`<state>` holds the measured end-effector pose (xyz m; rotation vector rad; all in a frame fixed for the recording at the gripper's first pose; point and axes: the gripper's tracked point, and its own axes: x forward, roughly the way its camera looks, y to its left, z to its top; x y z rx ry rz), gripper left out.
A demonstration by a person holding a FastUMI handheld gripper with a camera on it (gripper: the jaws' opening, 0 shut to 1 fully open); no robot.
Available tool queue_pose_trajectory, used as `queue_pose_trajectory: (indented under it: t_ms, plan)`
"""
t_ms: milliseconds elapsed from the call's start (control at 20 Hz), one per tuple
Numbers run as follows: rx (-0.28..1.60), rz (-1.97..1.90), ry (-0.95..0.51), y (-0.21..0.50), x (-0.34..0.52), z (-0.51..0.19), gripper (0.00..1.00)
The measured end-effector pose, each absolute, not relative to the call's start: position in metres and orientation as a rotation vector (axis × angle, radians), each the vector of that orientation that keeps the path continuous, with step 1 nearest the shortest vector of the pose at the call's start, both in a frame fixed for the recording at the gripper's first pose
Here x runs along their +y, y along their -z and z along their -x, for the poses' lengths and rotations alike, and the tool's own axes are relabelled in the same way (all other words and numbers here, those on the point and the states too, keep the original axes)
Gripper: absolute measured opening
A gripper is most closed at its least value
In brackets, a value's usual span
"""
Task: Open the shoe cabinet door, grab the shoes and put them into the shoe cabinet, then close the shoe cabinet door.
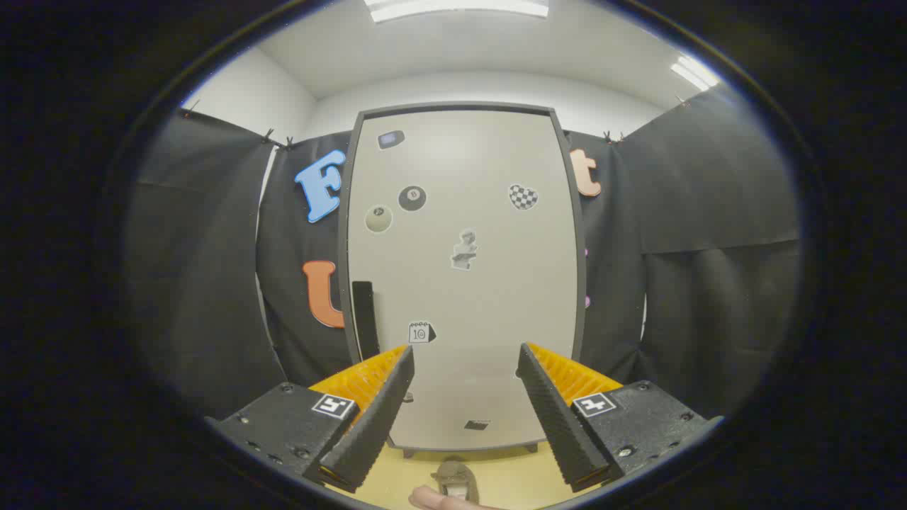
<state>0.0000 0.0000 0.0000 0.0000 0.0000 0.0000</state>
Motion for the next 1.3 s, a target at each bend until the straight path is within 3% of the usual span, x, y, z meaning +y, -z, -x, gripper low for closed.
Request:
queue_pose_trajectory:
  t_ms: [700, 1050, 1300]
  plan:
    - [-0.024, 0.046, 0.017, -0.006, -0.010, -0.004, 0.97]
    - [-0.030, 0.022, -0.033, -0.001, 0.006, -0.032, 0.97]
    - [-0.052, -0.022, -0.148, 0.001, 0.045, -0.068, 0.97]
